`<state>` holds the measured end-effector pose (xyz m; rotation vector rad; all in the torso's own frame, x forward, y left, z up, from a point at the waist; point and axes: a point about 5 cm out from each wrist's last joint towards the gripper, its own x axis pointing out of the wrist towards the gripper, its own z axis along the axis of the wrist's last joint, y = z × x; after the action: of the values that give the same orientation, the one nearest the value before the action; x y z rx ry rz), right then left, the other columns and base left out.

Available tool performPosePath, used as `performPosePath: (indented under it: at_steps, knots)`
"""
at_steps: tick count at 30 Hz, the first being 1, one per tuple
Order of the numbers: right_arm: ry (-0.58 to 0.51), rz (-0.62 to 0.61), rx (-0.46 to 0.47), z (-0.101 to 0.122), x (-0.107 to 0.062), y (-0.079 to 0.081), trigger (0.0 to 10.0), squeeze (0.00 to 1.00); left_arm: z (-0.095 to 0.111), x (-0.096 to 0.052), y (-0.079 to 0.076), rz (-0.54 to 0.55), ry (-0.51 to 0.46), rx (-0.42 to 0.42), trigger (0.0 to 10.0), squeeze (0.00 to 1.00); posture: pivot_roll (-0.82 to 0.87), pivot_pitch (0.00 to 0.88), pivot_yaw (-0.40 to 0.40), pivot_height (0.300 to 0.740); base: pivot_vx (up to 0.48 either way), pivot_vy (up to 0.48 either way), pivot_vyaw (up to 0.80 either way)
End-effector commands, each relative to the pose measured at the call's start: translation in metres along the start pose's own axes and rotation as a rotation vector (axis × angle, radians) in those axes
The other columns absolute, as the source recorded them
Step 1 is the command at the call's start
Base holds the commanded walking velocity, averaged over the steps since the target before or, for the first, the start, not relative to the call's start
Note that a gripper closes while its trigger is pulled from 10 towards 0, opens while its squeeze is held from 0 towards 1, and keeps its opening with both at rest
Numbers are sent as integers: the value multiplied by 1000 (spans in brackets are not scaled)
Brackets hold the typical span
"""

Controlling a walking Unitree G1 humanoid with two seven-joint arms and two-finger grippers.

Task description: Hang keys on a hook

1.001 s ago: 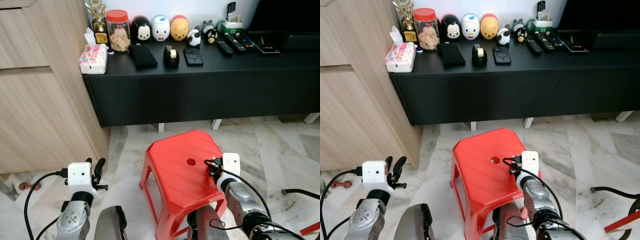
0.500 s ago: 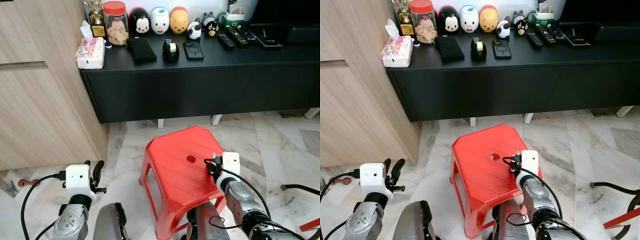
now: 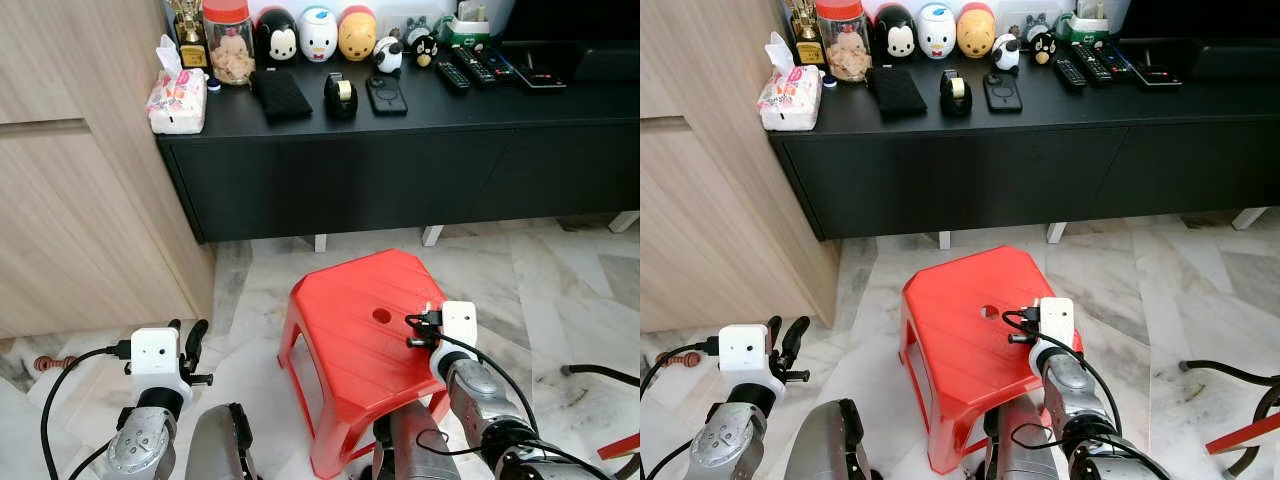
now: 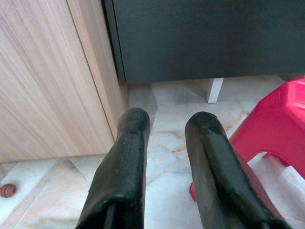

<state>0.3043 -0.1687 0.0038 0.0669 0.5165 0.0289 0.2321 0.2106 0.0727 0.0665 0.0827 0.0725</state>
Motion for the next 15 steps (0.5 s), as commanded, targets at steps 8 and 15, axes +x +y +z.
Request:
performPosePath:
  at_steps: [8,15]
  knots:
    - [20,6,9,-5,0,4,0,0,-1,1,-2,-10,9,3,10000,0,21,122,-59,577,0,0,0]
    - [-36,-12,0,5,1,3,0,0,-2,2,-2,-6,9,-1,10000,0,21,113,-60,577,0,0,0]
